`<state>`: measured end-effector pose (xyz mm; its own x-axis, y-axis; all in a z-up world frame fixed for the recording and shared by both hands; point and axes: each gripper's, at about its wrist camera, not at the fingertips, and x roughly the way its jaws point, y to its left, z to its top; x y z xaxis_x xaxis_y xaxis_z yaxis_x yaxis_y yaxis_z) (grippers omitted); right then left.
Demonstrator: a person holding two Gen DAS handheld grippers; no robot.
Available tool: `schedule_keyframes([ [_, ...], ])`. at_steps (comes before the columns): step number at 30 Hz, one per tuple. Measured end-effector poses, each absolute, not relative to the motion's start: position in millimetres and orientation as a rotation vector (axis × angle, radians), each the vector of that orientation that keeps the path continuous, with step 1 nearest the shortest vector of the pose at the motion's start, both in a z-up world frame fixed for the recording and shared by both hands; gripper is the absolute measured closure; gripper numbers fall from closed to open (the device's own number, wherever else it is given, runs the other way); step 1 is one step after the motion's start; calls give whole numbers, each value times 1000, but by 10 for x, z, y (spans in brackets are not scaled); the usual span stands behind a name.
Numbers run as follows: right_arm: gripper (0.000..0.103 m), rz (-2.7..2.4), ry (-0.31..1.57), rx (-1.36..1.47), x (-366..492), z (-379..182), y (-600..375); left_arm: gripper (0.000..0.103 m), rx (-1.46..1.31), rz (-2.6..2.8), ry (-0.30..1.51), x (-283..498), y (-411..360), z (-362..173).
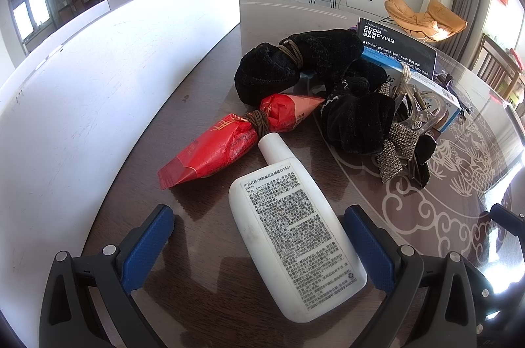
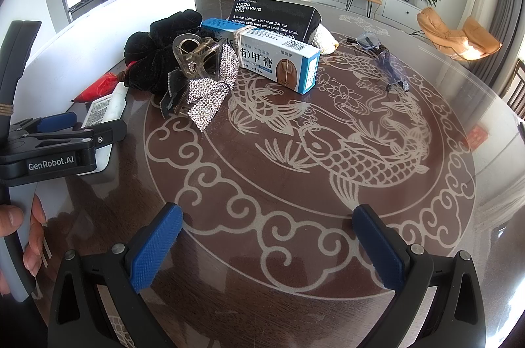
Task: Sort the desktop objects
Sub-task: 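Align the open left gripper around the white lotion bottle, then close the left gripper on the lotion bottle while the right gripper grasps the rhinestone claw clip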
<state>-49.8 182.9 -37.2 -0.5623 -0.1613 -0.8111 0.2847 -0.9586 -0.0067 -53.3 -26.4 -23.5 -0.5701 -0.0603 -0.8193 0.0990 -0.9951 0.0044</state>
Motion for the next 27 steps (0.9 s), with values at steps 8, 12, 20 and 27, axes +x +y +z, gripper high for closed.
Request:
schedule_keyframes([
  [8, 0, -2567, 199, 1311, -499, -374, 1830, 0, 1411, -2708, 66, -532, -266, -239],
  [12, 0, -2567, 199, 1312, -500, -375, 1830, 17, 1385, -2753, 47, -479, -254, -205],
  [20, 0, -2568, 199, 1312, -501, -379, 1828, 52, 1372, -2867, 89, -226, -366, -139],
  [27, 0, -2481, -7, 1290, -690, -240, 1739, 52, 1375, -2868, 290, -81, -571, -121],
])
